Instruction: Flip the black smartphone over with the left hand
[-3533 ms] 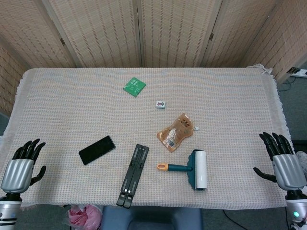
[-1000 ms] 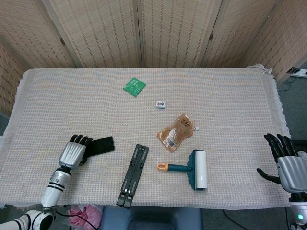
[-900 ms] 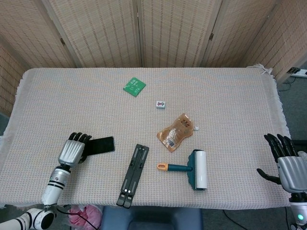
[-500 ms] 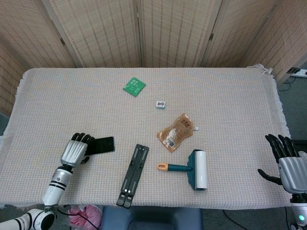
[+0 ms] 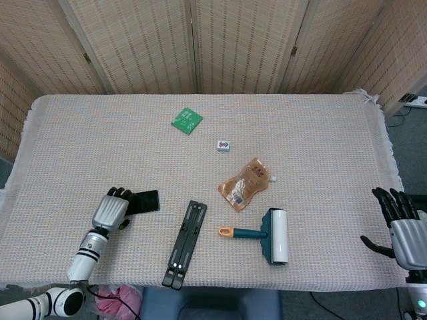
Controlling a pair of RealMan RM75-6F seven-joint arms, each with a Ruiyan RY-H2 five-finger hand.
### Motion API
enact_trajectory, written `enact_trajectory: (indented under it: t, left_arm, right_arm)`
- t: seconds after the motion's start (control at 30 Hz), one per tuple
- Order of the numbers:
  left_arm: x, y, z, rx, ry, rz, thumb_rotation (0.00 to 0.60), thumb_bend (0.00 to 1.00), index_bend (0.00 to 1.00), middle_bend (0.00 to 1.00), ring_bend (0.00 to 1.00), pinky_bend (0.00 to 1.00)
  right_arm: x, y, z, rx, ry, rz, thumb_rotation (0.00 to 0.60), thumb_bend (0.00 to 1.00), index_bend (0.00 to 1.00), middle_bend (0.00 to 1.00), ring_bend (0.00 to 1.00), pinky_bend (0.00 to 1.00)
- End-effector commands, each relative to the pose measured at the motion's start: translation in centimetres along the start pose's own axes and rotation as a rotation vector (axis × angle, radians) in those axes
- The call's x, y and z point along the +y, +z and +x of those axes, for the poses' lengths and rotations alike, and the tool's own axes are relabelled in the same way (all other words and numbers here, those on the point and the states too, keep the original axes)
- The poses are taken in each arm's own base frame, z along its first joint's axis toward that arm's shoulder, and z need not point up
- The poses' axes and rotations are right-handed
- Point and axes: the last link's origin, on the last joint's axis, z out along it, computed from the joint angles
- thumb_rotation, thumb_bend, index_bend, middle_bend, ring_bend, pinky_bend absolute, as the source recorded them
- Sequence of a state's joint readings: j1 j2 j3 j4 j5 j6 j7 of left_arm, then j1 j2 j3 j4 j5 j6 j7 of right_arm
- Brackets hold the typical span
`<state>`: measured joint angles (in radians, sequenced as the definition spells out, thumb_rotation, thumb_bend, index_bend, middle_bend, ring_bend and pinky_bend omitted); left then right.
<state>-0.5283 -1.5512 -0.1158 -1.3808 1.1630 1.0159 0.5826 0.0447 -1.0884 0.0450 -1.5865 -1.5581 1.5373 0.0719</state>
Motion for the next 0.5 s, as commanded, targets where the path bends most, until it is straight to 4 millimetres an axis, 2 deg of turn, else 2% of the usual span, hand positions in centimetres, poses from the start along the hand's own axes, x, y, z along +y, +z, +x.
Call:
enact_trajectory:
  t: [0.03, 0.5]
  left_arm:
    - [0.17, 0.25, 0.29, -0.001, -0.008, 0.005, 0.600, 0.27, 0.26, 0.26, 0.20, 0.20]
    - [0.30, 0.71, 0.23, -0.026, -0.007, 0.013, 0.600, 0.33, 0.29, 0.30, 0.20, 0.20]
  right_arm:
    - [0.02, 0.01, 0.00, 0.000, 0.000, 0.000, 0.600, 0.06, 0.01, 0.09, 0.00, 0.04]
    - [0.17, -0.07, -0.09, -0.002, 0.001, -0.006, 0.600, 0.06, 0.01, 0.09, 0.00, 0.04]
